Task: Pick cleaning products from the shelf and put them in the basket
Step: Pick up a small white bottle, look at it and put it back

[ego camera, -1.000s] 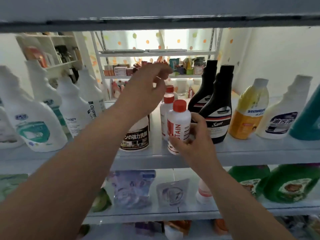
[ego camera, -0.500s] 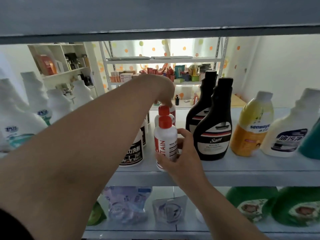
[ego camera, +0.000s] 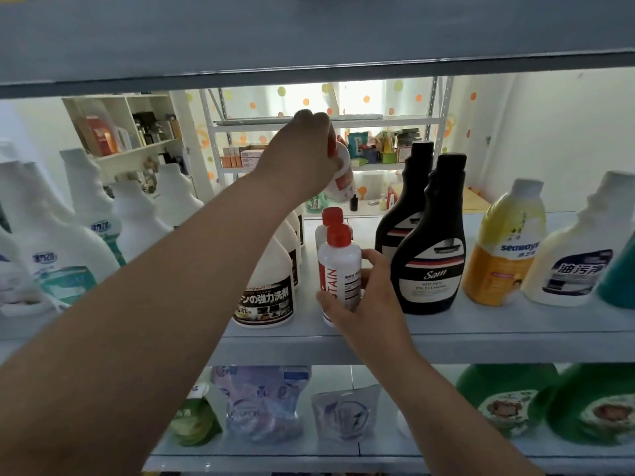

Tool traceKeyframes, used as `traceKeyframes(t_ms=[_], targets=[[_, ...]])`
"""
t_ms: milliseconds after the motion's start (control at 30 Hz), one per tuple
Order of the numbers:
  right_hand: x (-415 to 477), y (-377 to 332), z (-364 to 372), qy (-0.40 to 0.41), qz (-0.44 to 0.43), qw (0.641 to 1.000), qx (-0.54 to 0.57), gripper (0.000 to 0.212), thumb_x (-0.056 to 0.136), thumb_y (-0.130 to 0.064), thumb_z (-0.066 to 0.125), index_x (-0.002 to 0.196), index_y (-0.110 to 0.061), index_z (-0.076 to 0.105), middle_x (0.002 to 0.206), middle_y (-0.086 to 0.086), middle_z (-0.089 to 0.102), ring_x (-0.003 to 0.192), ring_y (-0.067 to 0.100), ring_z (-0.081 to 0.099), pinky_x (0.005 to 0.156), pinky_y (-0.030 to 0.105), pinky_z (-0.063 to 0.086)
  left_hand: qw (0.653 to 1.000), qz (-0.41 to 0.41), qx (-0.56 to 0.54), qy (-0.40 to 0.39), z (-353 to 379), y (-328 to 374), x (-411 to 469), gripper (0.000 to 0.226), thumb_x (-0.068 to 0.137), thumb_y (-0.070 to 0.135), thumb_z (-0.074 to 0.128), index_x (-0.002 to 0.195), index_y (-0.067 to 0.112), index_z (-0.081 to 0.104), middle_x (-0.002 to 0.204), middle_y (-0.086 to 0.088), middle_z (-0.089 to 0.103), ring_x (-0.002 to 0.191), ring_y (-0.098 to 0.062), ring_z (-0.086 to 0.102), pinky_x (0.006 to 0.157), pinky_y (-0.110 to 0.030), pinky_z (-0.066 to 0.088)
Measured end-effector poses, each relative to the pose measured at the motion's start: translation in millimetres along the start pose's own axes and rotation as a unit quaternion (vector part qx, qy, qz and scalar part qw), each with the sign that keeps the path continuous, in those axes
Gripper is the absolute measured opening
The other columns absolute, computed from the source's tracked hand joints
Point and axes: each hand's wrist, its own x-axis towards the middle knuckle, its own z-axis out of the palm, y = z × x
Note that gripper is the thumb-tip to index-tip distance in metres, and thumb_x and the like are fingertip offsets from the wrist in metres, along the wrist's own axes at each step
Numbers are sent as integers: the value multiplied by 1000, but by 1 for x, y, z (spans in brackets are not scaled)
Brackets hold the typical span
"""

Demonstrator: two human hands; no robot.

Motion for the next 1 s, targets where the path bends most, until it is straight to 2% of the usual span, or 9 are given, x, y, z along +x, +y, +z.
traceKeyframes(t_ms=[167, 267, 367, 500, 567, 633, 733, 833, 1000], targets=[[0, -3, 5, 17, -2, 1000, -17, 81, 81, -43, 83, 137, -44, 25, 131, 2, 59, 110, 14, 65, 92, 36, 59, 991, 35, -65, 110, -15, -6, -63, 35, 89, 13, 70, 121, 4, 57, 125, -15, 52, 96, -25, 55, 77, -26, 40], [1, -4, 8, 28, 9, 999, -22, 81, 82, -43, 83, 135, -46, 22, 132, 3, 59, 112, 17, 65, 91, 35, 58, 983, 45, -99, 150, -24, -6, -98, 34, 89, 11, 73, 120, 2, 59, 123, -17, 53, 104, -29, 57, 79, -24, 41], [5, -4, 11, 40, 21, 999, -23, 80, 81, -41, 84, 132, -49, 24, 132, 3, 59, 114, 20, 64, 92, 36, 55, 971, 47, -137, 190, -37, -4, -126, 36, 87, 12, 76, 118, 3, 62, 116, -11, 52, 100, -15, 49, 77, -11, 39], [11, -6, 15, 40, 24, 997, -54, 83, 81, -42, 84, 136, -43, 22, 133, 4, 57, 117, 23, 62, 97, 44, 55, 938, 32, -239, 248, -62, -8, -151, 36, 85, 13, 76, 117, 15, 60, 114, 5, 42, 101, -7, 49, 89, -30, 56], [14, -7, 16, 34, 23, 997, -61, 85, 81, -42, 83, 141, -40, 22, 135, 4, 57, 118, 23, 62, 96, 42, 55, 928, 28, -265, 261, -73, -12, -162, 37, 86, 13, 73, 115, 27, 55, 112, 10, 43, 102, -2, 51, 86, -19, 54], [18, -9, 16, 19, 24, 997, -68, 88, 82, -41, 83, 146, -36, 23, 134, 4, 60, 117, 22, 63, 95, 42, 55, 920, 1, -310, 241, -78, -18, -172, 36, 88, 15, 69, 111, 38, 55, 111, 16, 46, 103, 0, 54, 85, -12, 50], [24, -11, 19, 11, 30, 996, -83, 87, 84, -41, 81, 150, -26, 26, 137, 5, 59, 122, 26, 61, 99, 50, 54, 894, -88, -405, 169, -70, -28, -186, 30, 89, 25, 63, 108, 48, 62, 114, 17, 58, 106, -4, 61, 91, -27, 56], [29, -12, 23, 14, 43, 994, -103, 83, 87, -45, 77, 150, -23, 28, 138, 6, 57, 123, 31, 59, 100, 54, 53, 863, -178, -461, 104, -53, -41, -200, 25, 85, 33, 63, 102, 51, 63, 107, 24, 66, 97, 0, 67, 82, -35, 61], [33, -17, 24, -4, 72, 990, -120, 84, 89, -47, 74, 152, -22, 26, 141, 5, 57, 128, 32, 57, 103, 55, 50, 779, -262, -567, 61, -31, -56, -223, 20, 79, 28, 69, 88, 45, 67, 100, 17, 72, 88, -3, 71, 73, -32, 57]])
